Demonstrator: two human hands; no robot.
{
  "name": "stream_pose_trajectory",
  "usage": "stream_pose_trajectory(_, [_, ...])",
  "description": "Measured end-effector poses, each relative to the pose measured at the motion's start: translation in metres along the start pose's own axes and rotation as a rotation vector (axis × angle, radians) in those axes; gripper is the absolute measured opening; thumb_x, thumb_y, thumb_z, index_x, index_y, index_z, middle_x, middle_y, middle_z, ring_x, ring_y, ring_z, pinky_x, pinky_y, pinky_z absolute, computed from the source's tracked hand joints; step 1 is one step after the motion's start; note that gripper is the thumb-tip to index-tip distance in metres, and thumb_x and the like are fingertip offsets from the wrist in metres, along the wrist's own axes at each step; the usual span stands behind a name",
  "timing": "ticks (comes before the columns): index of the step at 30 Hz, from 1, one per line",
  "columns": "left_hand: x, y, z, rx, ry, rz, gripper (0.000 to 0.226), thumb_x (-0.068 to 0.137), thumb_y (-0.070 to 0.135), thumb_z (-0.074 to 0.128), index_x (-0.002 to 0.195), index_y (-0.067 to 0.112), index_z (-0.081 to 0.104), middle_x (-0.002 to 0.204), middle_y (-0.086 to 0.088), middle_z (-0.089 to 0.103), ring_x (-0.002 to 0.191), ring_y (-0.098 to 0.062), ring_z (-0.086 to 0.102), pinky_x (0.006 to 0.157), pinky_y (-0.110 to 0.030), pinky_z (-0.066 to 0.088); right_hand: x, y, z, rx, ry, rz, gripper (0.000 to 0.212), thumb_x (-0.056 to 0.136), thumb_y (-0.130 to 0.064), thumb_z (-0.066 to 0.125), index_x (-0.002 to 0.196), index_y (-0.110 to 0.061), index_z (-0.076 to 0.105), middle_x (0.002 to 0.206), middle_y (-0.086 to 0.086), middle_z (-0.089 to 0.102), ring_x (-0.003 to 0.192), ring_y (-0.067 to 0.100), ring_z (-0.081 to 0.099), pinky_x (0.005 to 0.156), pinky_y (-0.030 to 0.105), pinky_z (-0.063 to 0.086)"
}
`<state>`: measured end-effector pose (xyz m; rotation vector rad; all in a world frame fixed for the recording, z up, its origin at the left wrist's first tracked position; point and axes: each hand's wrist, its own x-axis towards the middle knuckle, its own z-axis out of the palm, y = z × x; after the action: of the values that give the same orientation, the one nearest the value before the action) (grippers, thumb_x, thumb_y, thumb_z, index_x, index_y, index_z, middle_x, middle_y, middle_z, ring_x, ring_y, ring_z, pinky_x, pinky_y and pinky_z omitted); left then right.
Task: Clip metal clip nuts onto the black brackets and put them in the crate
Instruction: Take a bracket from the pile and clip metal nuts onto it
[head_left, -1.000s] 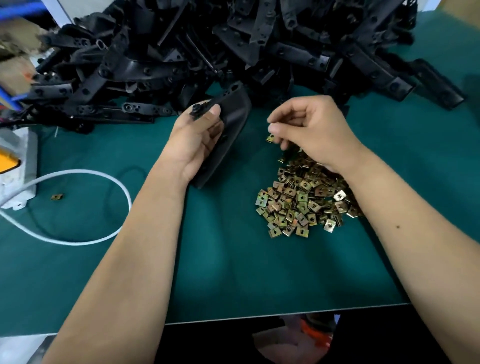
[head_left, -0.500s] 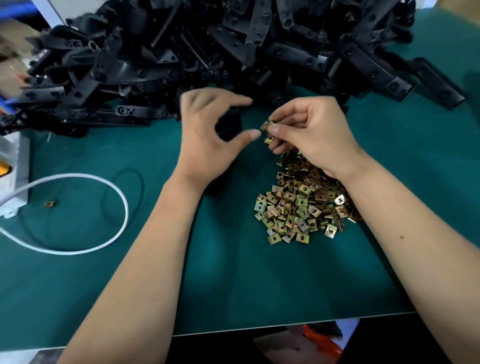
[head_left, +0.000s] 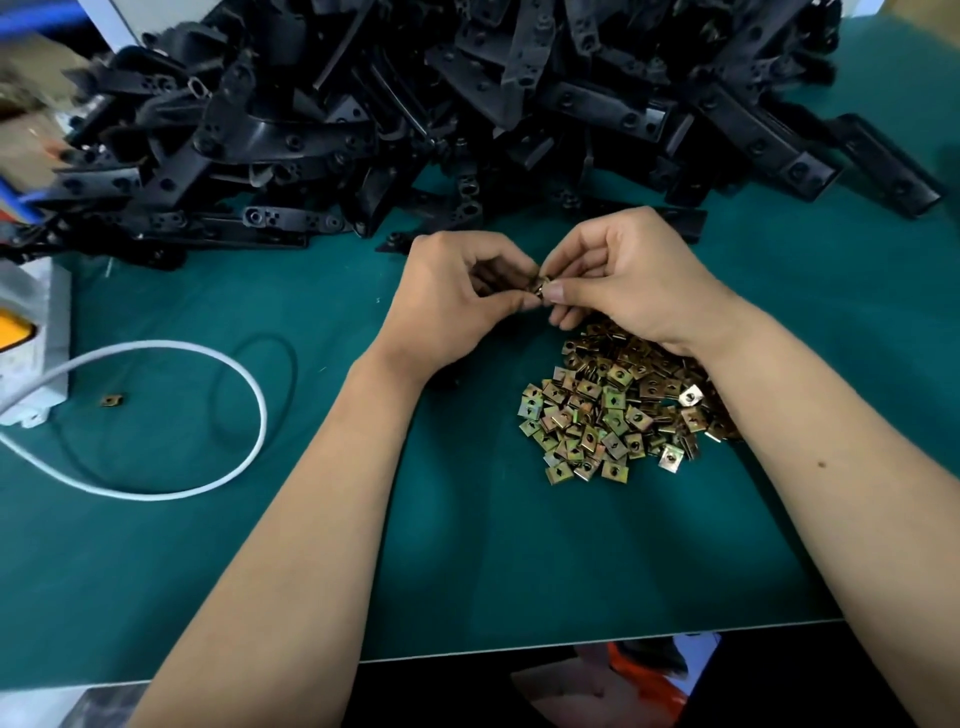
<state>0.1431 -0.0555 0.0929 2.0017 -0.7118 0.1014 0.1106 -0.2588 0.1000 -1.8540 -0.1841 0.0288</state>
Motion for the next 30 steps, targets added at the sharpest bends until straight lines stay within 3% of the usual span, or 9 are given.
stream_pose_trajectory(5, [0.000,0.001,0.003,0.008,-0.002,-0.033,0.018,0.079,0.006,0.087,0.092,0.014,0.079,0.080,-0.004,0.073,0.074,-0.024,0.069,0.072,-0.035,0.060,0.001,0.002,0.000,0.055,0.080,0.006,0.011,0.089,0.008,0.073,0.090,-0.001,0.067,0.074,0.015,0.074,0.066,0.026,0.076,0.061,0.026,0.061])
stream_pose_trajectory(11, [0.000,0.001,0.011,0.101,0.031,0.001,0.015,0.079,0.013,0.087,0.091,0.013,0.077,0.078,0.003,0.072,0.070,-0.013,0.065,0.064,-0.019,0.053,0.001,0.005,-0.003,-0.005,0.095,-0.081,0.011,0.090,0.008,0.072,0.090,0.001,0.064,0.069,0.008,0.072,0.060,0.020,0.072,0.053,0.024,0.055])
stream_pose_trajectory(13, [0.000,0.001,0.010,0.144,0.077,0.008,0.019,0.079,0.016,0.088,0.095,0.013,0.077,0.081,0.003,0.071,0.072,-0.011,0.064,0.067,-0.016,0.050,0.001,0.005,-0.002,-0.073,0.192,-0.106,0.011,0.091,0.004,0.072,0.098,-0.003,0.066,0.076,0.006,0.074,0.063,0.019,0.072,0.052,0.024,0.053])
stream_pose_trajectory(17, [0.000,0.006,0.004,0.347,0.440,0.034,0.014,0.083,0.018,0.076,0.095,0.013,0.074,0.093,-0.001,0.067,0.089,-0.018,0.061,0.082,-0.027,0.049,0.003,0.010,-0.012,-0.580,0.305,-0.187,0.024,0.094,-0.017,0.073,0.116,-0.026,0.073,0.102,-0.006,0.072,0.095,0.015,0.065,0.084,0.031,0.053])
stream_pose_trajectory(20, [0.001,0.005,-0.005,0.539,0.783,-0.229,0.036,0.082,0.039,0.073,0.108,0.016,0.065,0.113,-0.006,0.058,0.109,-0.028,0.049,0.093,-0.024,0.033,0.006,0.011,-0.008,-0.839,0.171,-0.153,0.034,0.096,-0.034,0.071,0.129,-0.032,0.071,0.119,-0.002,0.061,0.117,0.023,0.045,0.098,0.032,0.037])
stream_pose_trajectory(24, [0.002,-0.009,-0.010,0.561,0.504,-0.719,0.079,0.077,0.069,0.073,0.131,0.016,0.051,0.135,-0.013,0.049,0.128,-0.038,0.041,0.103,-0.046,0.035,0.008,0.009,-0.002,-0.848,0.160,-0.188,0.021,0.092,-0.034,0.076,0.112,-0.028,0.079,0.110,-0.001,0.063,0.108,0.021,0.043,0.092,0.031,0.036])
stream_pose_trajectory(26, [0.001,-0.015,-0.015,0.494,0.402,-0.644,0.069,0.075,0.060,0.080,0.125,0.019,0.056,0.126,-0.007,0.059,0.122,-0.031,0.051,0.100,-0.043,0.042,0.009,0.007,-0.002,-0.843,0.178,-0.203,0.016,0.090,-0.032,0.078,0.104,-0.024,0.080,0.104,-0.001,0.065,0.102,0.019,0.046,0.088,0.033,0.039])
stream_pose_trajectory(28, [0.000,-0.016,-0.021,0.263,0.297,-0.478,0.047,0.073,0.039,0.089,0.108,0.027,0.059,0.099,0.008,0.066,0.092,-0.015,0.062,0.086,-0.033,0.053,0.007,0.006,-0.001,-0.800,0.181,-0.209,0.014,0.091,-0.030,0.078,0.100,-0.020,0.080,0.097,-0.003,0.067,0.093,0.015,0.053,0.085,0.034,0.044])
stream_pose_trajectory(30, [-0.002,-0.017,-0.027,0.120,0.126,-0.339,0.042,0.071,0.027,0.091,0.100,0.035,0.062,0.090,0.017,0.065,0.075,-0.008,0.059,0.077,-0.027,0.054,0.004,0.005,0.000,-0.691,0.202,-0.196,0.011,0.092,-0.028,0.078,0.098,-0.019,0.079,0.090,-0.009,0.068,0.082,0.006,0.060,0.079,0.029,0.050])
